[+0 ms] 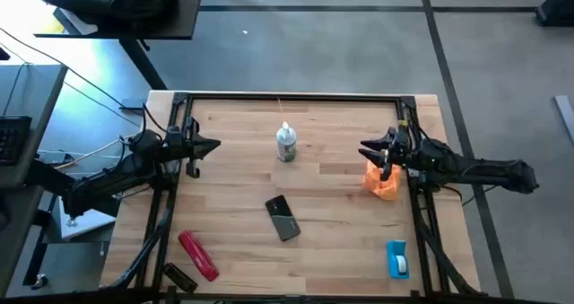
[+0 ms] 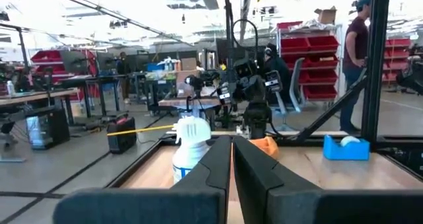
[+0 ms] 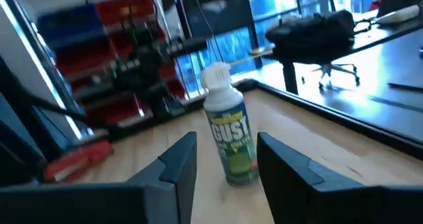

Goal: Apply microfiber cloth
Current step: Return to Home Position

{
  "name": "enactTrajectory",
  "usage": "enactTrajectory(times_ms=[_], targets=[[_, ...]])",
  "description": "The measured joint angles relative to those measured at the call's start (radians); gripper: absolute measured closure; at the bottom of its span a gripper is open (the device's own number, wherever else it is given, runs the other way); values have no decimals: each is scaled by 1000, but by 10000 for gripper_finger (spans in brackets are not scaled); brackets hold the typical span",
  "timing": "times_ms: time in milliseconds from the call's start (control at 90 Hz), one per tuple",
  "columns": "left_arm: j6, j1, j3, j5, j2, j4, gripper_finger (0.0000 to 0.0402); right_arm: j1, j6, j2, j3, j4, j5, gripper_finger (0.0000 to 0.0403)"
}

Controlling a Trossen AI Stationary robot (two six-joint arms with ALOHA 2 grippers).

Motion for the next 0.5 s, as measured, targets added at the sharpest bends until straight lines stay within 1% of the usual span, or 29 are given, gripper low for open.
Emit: enactTrajectory(times_ms=[56, 111, 222, 267, 300, 389, 500], targets=[[0, 0, 0, -1, 0, -9, 402, 12, 21, 1, -39, 57, -4, 291], [0, 0, 0, -9, 0, -15, 402, 37, 30, 7, -64, 100, -21, 307], [0, 0, 0, -60, 0, -24, 402, 108, 22, 14, -71, 119, -40, 360], [0, 0, 0, -81, 0, -31, 402, 138, -7, 14, -66, 118, -50, 384], [3, 0, 0, -95, 0, -37, 402, 158, -39, 14, -63, 121, -55, 393], [37, 0, 0, -99, 0, -54, 402, 195, -116, -13, -49, 76, -38, 394], [53, -1, 0, -96, 0, -72, 402, 204, -170, -90, -43, -34, -15, 400]])
